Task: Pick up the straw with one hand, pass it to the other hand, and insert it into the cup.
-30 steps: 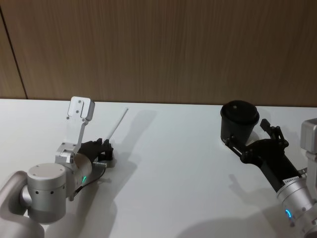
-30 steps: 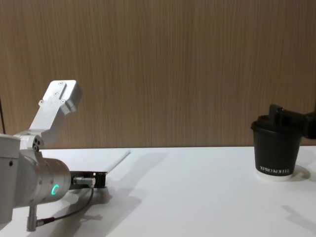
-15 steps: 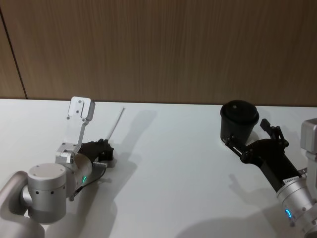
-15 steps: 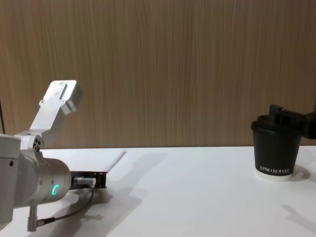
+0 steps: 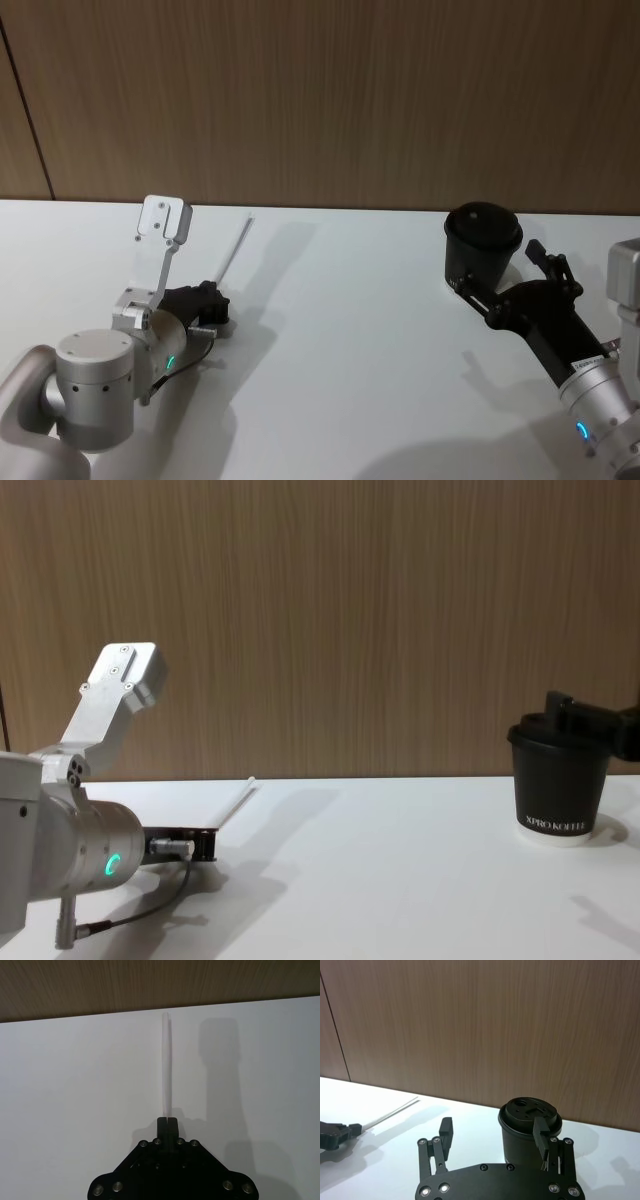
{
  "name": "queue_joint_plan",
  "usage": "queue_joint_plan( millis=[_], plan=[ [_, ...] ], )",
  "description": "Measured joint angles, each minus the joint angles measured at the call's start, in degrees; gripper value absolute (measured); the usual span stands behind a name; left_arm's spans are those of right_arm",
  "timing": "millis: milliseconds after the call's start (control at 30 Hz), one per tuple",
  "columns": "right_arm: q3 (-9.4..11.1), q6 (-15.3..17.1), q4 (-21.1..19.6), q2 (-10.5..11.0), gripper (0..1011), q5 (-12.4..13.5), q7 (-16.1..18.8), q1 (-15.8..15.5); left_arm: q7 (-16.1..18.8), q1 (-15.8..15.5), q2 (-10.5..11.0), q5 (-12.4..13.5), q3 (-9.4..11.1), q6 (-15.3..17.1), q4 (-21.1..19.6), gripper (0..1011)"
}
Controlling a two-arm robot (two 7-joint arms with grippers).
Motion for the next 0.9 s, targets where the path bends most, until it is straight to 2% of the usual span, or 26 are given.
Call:
queue_joint_plan(
  millis=[533, 733, 900],
  plan=[
    [0.0, 0.0, 0.0, 0.0, 1001, 0.0, 0.0, 0.0, -0.4, 0.2, 0.2, 0.2, 0.0, -0.6, -0.2, 0],
    [0.0, 0.0, 0.0, 0.0, 1001, 0.0, 0.0, 0.0, -1.5, 0.7, 0.8, 0.6, 0.2, -2.5, -0.8, 0],
    [0.0, 0.0, 0.0, 0.0, 1001, 0.0, 0.0, 0.0, -3.0, 1.1, 1.4, 0.9, 0.4, -5.5, -2.0, 0]
  ],
)
